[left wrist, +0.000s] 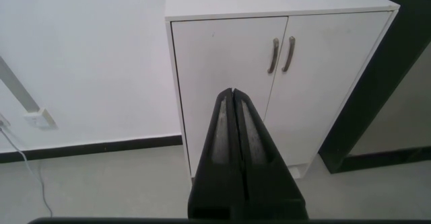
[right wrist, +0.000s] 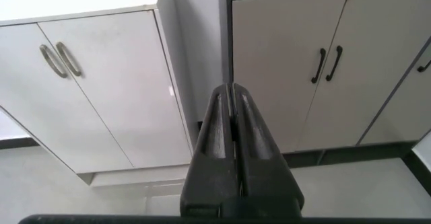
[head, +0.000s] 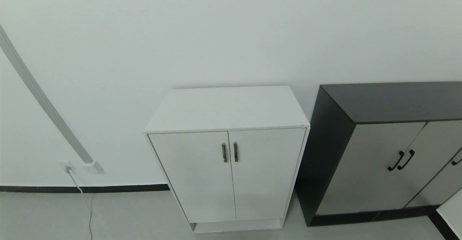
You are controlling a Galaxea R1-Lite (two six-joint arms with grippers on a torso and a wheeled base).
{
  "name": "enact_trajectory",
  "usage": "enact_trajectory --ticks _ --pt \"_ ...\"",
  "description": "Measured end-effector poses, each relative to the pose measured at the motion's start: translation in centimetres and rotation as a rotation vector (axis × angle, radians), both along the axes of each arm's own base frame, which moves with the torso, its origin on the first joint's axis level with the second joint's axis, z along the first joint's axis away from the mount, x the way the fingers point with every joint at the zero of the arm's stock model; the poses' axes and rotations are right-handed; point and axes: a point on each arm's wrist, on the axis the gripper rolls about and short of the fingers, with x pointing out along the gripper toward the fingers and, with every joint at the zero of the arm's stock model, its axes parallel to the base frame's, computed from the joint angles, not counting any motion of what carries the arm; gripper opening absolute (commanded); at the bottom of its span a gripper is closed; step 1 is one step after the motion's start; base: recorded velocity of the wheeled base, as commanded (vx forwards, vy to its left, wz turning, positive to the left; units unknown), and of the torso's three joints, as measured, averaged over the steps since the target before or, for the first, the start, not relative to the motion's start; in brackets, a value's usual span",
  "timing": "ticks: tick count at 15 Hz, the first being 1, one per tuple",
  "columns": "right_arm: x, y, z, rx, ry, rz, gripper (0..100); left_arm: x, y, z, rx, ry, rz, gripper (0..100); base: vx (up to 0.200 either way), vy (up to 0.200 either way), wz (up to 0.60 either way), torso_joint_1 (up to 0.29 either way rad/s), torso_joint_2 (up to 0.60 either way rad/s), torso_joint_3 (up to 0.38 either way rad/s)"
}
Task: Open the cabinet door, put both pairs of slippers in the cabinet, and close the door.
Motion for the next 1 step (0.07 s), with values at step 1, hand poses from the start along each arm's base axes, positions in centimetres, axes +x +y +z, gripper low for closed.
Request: enact_trajectory --ticks 1 --pt "0.0 0.0 0.0 0.0 0.0 -0.001 0 0.0 0.0 0.0 0.0 0.0 0.0 0 0.0 0.0 0.0 0.0 0.0 0.0"
